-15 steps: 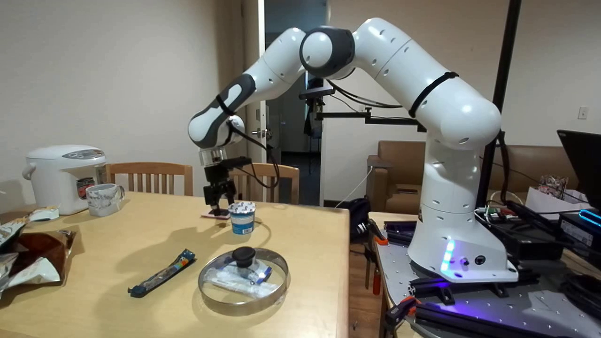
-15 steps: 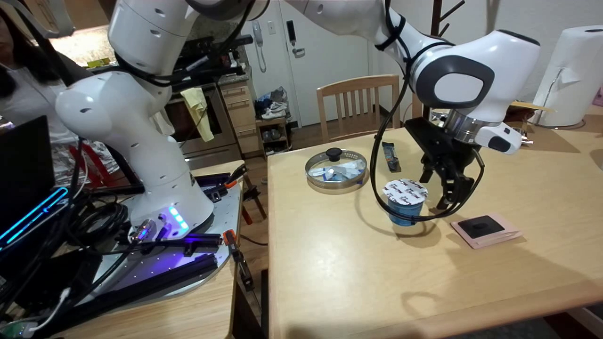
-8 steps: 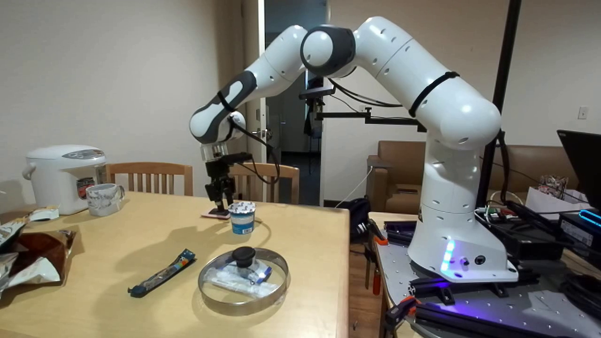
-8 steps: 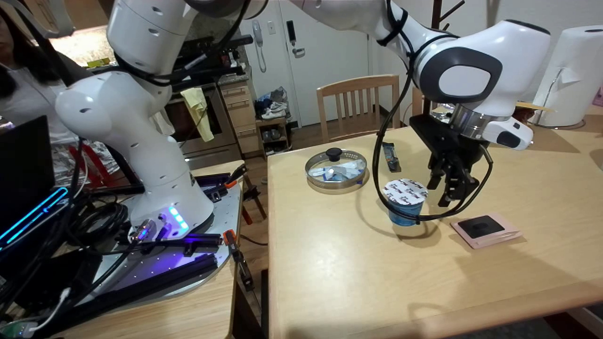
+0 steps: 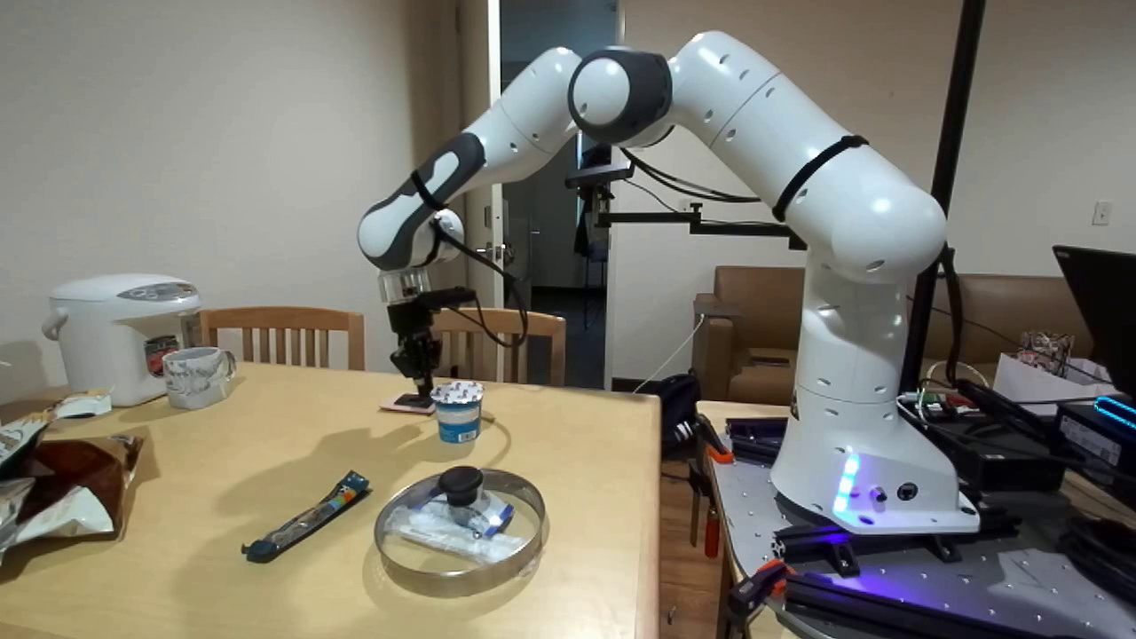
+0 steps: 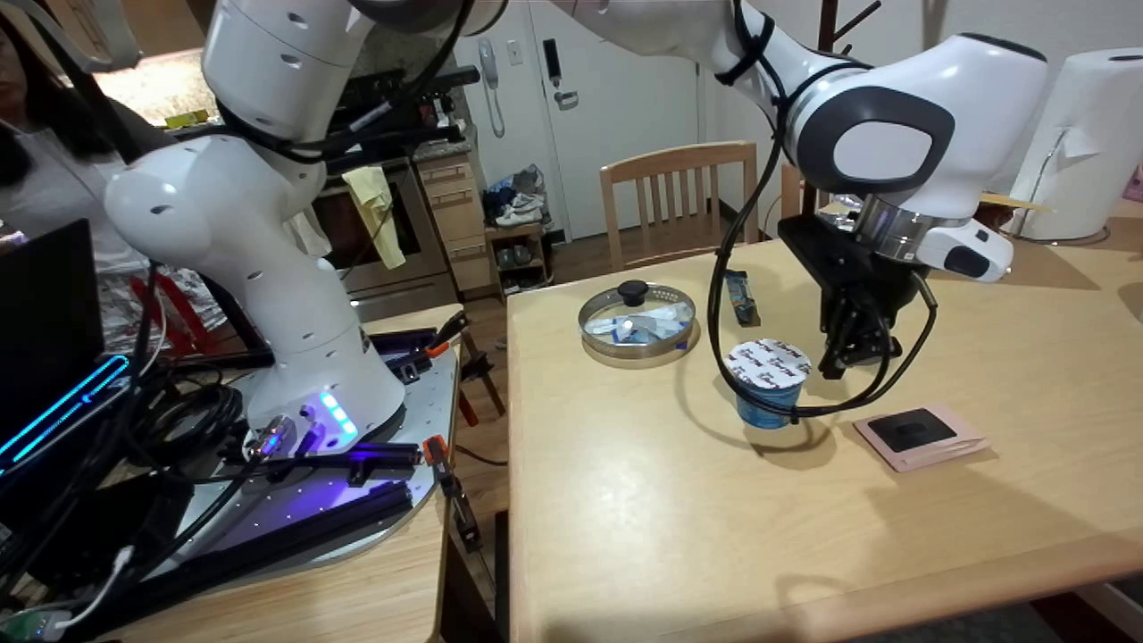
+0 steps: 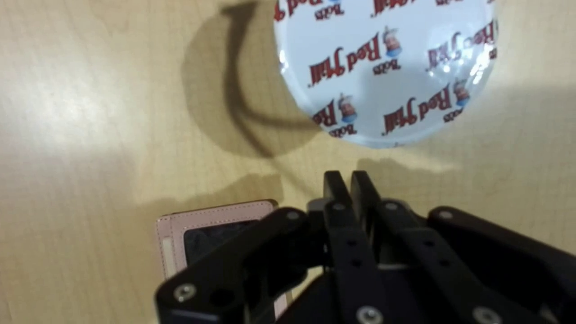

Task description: Push the blue cup backwards

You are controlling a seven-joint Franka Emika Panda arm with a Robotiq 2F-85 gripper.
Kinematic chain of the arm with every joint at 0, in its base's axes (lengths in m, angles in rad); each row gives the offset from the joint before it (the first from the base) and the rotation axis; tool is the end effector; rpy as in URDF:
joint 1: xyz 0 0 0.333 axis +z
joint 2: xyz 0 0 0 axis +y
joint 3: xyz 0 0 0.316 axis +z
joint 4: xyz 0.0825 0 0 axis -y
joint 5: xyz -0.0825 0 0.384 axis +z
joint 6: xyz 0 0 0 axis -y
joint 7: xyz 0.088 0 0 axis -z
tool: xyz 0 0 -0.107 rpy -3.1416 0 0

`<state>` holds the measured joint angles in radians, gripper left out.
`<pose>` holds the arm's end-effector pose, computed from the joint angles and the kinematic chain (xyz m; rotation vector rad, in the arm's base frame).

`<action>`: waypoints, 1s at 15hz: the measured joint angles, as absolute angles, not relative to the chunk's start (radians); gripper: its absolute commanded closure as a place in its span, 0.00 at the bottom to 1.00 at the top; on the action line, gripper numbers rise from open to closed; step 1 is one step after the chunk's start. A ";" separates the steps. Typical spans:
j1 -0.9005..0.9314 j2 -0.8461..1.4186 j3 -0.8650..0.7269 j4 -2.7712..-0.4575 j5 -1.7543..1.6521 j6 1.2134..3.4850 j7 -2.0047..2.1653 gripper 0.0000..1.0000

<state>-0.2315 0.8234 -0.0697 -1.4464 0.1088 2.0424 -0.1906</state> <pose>0.6695 -0.1936 0.1803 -3.0250 0.2342 0.3181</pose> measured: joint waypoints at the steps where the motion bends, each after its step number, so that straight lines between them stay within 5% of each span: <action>1: -0.231 0.823 -0.067 -1.446 0.109 2.042 -0.191 1.00; 15: -0.232 0.834 -0.054 -1.457 0.109 2.042 -0.191 1.00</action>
<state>-0.2316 0.8341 -0.0541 -1.4570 0.1088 2.0424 -0.1907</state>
